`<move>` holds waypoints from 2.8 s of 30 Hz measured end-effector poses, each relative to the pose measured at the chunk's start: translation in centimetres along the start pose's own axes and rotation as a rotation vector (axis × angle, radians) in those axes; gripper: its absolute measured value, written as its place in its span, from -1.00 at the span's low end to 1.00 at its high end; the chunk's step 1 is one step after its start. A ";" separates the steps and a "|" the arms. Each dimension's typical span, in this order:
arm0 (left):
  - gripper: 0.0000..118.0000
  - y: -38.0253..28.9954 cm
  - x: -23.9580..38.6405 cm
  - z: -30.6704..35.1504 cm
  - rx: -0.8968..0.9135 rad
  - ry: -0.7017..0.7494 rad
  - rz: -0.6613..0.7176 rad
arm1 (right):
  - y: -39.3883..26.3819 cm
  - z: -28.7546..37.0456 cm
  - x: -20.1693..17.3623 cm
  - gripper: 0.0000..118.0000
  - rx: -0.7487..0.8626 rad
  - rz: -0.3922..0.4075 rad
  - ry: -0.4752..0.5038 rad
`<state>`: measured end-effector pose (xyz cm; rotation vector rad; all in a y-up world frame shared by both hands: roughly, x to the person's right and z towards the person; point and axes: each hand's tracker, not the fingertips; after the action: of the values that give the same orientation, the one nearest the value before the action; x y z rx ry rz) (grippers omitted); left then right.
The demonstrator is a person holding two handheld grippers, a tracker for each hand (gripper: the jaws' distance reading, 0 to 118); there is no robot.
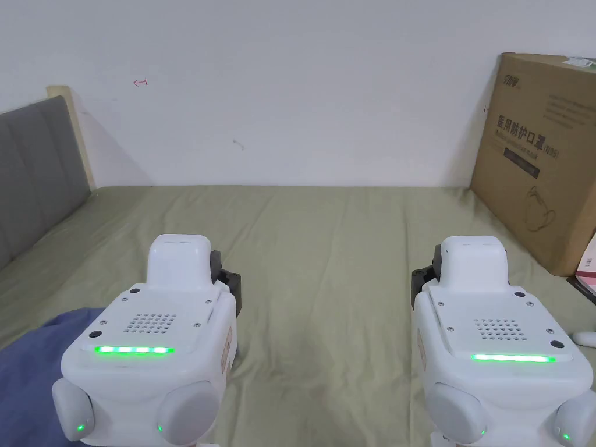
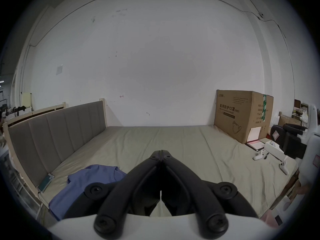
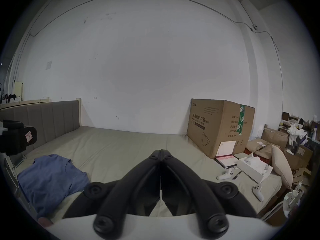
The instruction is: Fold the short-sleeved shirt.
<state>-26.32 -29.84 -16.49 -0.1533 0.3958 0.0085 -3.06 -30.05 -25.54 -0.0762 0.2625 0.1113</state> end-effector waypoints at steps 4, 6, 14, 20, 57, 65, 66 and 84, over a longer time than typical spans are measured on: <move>-1.00 0.2 0.3 0.1 0.005 -0.006 -0.004 | 0.1 0.0 0.0 -1.00 -0.025 -0.033 0.020; -1.00 0.4 0.1 0.0 0.001 -0.013 0.006 | 0.3 0.1 -0.1 -1.00 -0.026 -0.032 0.031; -1.00 0.9 -3.0 1.3 0.004 0.078 0.036 | 2.5 -0.1 -2.8 -1.00 -0.011 -0.082 0.183; -1.00 0.8 -9.1 4.2 -0.017 0.288 0.052 | 3.4 -1.1 -9.1 -1.00 -0.017 -0.073 0.399; 0.67 -20.2 -20.8 -22.7 -0.891 0.262 0.269 | -9.4 -11.6 -18.3 -1.00 -0.452 0.039 0.550; -0.88 -18.9 -22.0 -21.2 -0.870 0.250 0.283 | -10.1 -11.6 -17.4 -1.00 -0.501 -0.020 0.544; -0.88 -18.6 -22.1 -21.2 -0.871 0.248 0.288 | -10.0 -11.4 -17.2 -1.00 -0.503 -0.019 0.541; -0.89 -0.7 -11.2 -18.0 -0.543 -0.140 0.392 | -4.9 -8.7 -5.4 -1.00 -0.376 -0.185 0.351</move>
<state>-43.49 -33.01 -28.49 -0.6050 0.2707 0.5140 -9.91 -36.24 -32.18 -0.4954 0.5815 -0.0391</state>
